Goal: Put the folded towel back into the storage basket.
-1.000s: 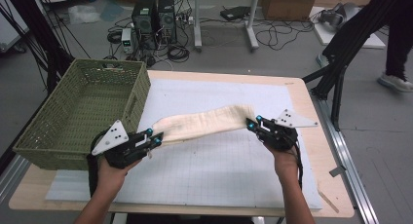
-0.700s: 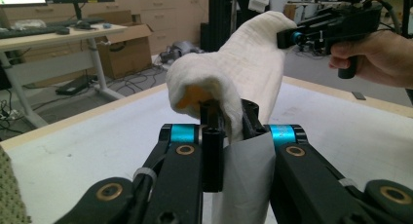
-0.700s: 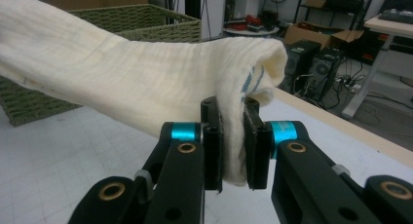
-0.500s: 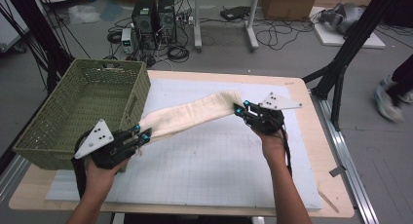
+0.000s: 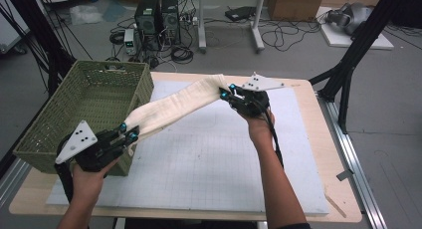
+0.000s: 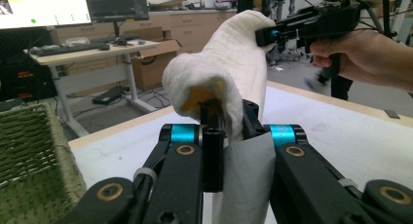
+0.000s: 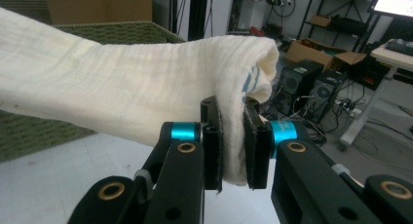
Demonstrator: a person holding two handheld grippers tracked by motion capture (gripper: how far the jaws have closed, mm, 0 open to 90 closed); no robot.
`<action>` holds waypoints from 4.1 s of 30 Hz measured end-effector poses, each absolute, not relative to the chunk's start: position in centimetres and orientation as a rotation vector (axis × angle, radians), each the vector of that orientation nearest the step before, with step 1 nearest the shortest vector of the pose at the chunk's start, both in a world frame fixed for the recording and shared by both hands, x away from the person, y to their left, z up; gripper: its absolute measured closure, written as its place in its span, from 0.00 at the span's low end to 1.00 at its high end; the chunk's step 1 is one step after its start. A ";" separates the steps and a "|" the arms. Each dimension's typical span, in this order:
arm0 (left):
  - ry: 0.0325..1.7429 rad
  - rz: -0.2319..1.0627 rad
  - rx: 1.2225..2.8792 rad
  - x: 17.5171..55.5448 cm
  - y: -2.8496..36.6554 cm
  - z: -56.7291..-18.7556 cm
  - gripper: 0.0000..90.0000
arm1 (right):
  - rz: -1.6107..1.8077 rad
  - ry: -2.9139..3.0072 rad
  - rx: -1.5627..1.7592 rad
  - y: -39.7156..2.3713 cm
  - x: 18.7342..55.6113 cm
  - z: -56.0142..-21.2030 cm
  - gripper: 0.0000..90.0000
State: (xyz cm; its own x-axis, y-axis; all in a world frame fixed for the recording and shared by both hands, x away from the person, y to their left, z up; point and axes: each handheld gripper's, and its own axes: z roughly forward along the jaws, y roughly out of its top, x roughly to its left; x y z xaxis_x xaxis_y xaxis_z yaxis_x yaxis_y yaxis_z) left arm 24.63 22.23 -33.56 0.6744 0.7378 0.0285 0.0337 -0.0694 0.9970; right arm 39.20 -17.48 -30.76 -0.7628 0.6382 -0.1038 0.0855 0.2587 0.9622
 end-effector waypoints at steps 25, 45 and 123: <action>0.788 0.742 1.436 23.4 28.1 -32.6 0.90 | 1.593 2.101 0.562 -7.8 44.2 -27.7 0.90; 0.896 0.824 1.379 21.9 32.3 -32.6 0.90 | 1.602 2.183 0.539 1.5 47.7 -27.7 0.90; 0.846 0.551 1.464 25.1 25.3 -32.8 0.20 | 1.524 2.187 0.747 -10.1 41.0 -31.2 0.20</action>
